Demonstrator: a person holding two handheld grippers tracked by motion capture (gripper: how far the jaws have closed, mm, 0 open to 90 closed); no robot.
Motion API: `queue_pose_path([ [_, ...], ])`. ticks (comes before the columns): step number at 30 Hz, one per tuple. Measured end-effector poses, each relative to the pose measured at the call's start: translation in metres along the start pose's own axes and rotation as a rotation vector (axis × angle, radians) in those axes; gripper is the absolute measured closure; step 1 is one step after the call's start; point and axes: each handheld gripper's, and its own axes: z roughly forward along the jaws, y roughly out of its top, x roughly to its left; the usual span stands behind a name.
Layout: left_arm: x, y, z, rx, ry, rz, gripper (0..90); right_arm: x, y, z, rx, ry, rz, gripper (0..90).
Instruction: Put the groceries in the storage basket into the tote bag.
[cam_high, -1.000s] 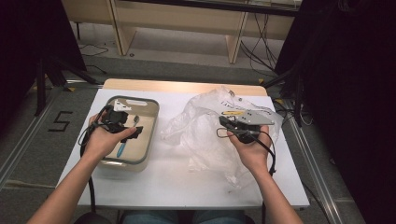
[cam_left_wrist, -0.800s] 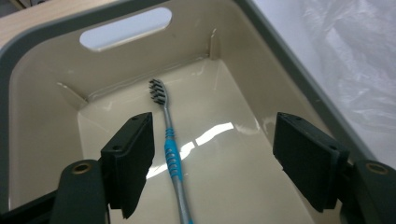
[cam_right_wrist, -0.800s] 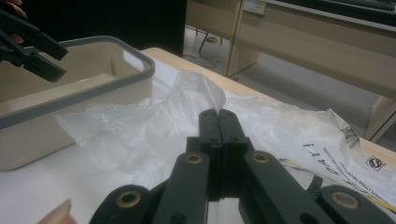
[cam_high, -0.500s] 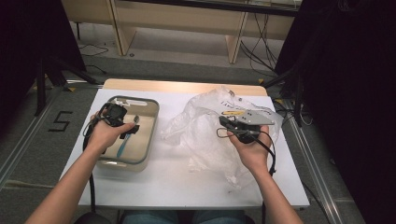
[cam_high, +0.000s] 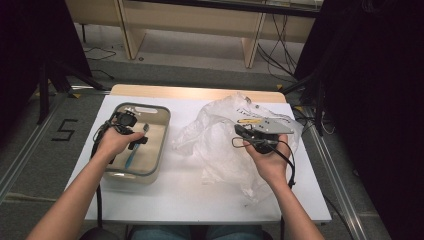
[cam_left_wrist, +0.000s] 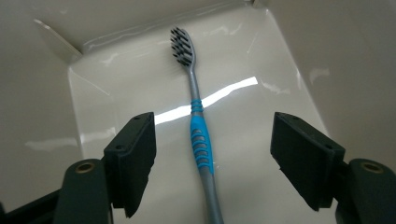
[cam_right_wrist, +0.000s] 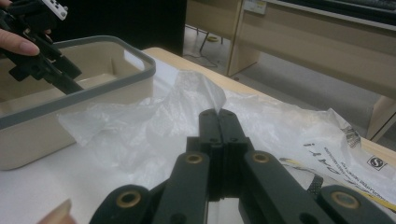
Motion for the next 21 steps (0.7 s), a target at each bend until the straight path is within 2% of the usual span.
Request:
queue_pose_path([
  [10,0.005,0.001,0.013,0.050,0.018,-0.018,33.8,0.001,0.000,0.000,0.001,0.002,-0.001,90.0],
  [17,0.008,0.000,0.020,0.081,0.013,-0.028,38.2,0.001,0.000,0.000,0.003,0.002,-0.002,90.0],
  [21,0.007,0.000,0.022,0.094,0.008,-0.020,40.8,0.001,0.000,0.001,0.004,0.003,-0.002,90.0],
])
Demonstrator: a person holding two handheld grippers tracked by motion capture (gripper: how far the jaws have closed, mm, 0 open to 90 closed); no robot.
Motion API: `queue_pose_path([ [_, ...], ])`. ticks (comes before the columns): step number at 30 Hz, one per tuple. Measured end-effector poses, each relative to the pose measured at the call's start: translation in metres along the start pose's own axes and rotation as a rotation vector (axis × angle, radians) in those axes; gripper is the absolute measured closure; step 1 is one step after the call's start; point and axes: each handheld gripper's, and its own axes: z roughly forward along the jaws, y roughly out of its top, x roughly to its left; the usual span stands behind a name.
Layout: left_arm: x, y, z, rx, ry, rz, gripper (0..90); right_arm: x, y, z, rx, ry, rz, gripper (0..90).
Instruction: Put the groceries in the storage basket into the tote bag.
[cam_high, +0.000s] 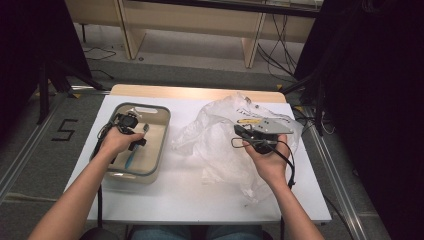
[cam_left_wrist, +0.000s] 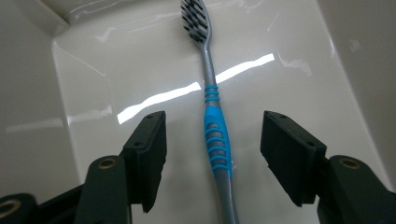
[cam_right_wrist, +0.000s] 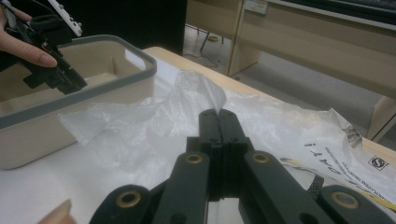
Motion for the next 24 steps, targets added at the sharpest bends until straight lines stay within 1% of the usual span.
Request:
queue_pose_path([
  [4,-0.0017,0.0003,0.0014,0.013,-0.006,0.003,44.1,0.0000,0.0000,0.0001,0.000,0.000,-0.001,90.0],
  [11,-0.0040,0.0000,0.0045,0.051,-0.017,0.004,49.8,0.0002,0.0001,-0.0001,0.000,0.001,-0.001,90.0],
  [15,-0.0041,0.0002,0.0044,0.053,-0.014,0.007,50.8,-0.0001,-0.0001,-0.0002,0.001,0.000,0.000,90.0],
  [24,-0.0064,0.0009,0.0038,0.067,0.000,0.003,56.6,0.0004,-0.0001,0.0006,-0.001,0.000,-0.005,90.0],
])
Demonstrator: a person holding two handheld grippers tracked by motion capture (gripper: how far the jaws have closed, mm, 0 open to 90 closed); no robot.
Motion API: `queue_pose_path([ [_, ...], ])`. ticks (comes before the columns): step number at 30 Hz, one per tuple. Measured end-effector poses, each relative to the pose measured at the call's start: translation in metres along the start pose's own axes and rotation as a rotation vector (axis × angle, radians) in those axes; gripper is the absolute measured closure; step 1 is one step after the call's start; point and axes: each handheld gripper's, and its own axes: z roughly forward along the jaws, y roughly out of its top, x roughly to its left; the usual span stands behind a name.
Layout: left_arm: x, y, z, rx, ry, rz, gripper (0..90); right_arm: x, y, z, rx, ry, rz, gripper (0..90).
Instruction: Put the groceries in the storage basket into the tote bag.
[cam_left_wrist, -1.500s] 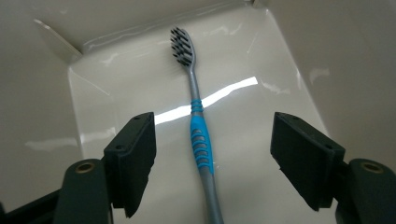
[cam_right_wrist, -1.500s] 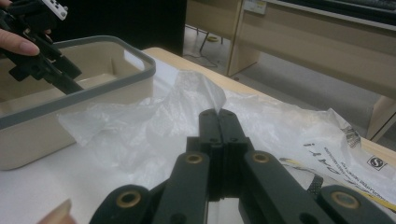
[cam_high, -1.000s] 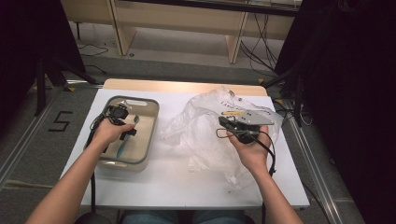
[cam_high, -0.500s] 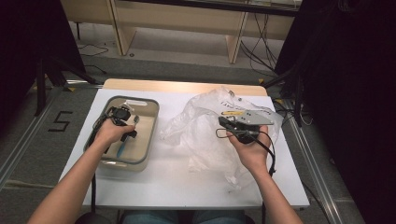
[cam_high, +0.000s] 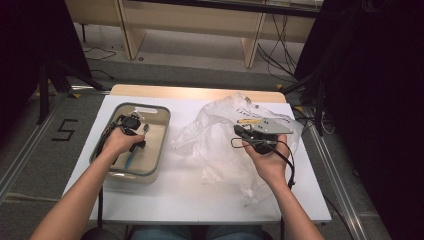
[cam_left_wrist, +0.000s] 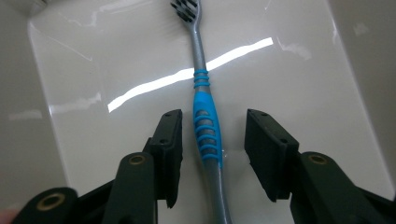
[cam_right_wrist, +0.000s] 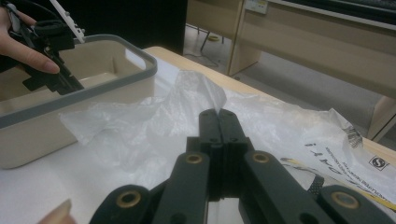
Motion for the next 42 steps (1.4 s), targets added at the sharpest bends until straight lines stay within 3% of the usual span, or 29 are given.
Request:
queue_pose_path([
  [21,-0.011,0.004,-0.001,0.036,0.026,-0.011,73.1,0.001,0.000,0.000,0.000,0.000,0.000,90.0],
  [42,-0.019,0.006,-0.001,0.057,0.062,-0.012,77.6,0.000,0.000,0.000,-0.002,-0.002,-0.002,90.0],
])
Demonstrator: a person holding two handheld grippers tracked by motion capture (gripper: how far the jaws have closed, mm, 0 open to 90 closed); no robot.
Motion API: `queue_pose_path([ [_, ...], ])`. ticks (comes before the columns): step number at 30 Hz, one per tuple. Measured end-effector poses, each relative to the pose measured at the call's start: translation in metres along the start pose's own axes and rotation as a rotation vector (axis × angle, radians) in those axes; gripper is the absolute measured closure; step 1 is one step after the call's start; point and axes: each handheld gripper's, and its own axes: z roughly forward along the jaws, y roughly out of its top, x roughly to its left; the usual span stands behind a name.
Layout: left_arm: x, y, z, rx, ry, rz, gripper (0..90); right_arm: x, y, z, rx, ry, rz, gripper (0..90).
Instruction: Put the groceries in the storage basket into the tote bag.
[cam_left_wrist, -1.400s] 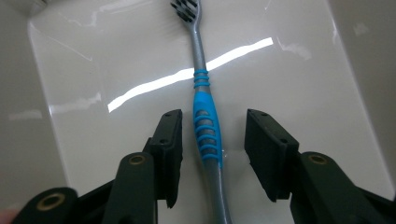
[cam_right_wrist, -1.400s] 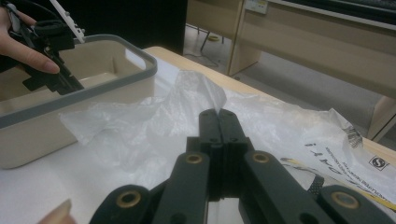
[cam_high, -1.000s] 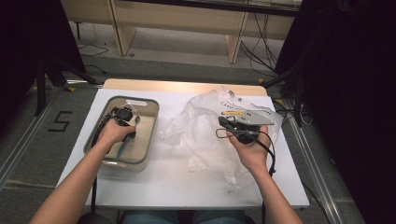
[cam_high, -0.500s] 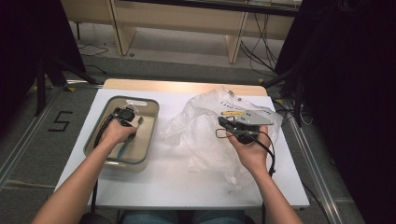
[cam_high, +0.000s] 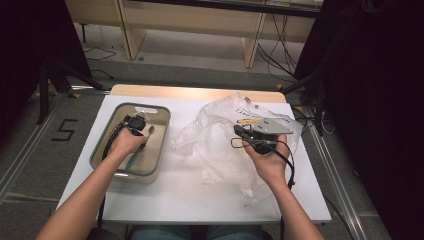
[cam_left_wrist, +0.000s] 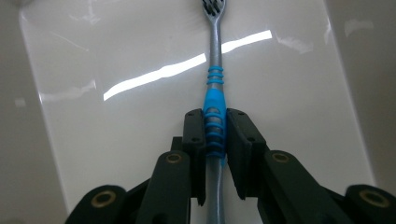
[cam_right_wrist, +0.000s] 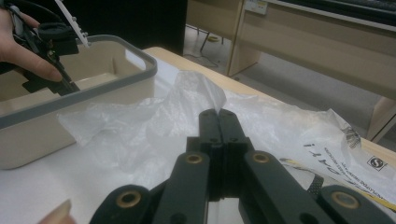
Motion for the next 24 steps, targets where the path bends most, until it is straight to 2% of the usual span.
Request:
queue_pose_path([
  [7,-0.0050,0.0001,-0.0008,0.008,0.006,0.027,78.2,0.0000,-0.0002,0.0001,0.002,0.000,0.001,90.0],
  [24,-0.0031,-0.0014,-0.0017,-0.009,0.001,0.036,78.5,-0.0005,-0.0003,0.0001,0.001,-0.001,0.000,90.0],
])
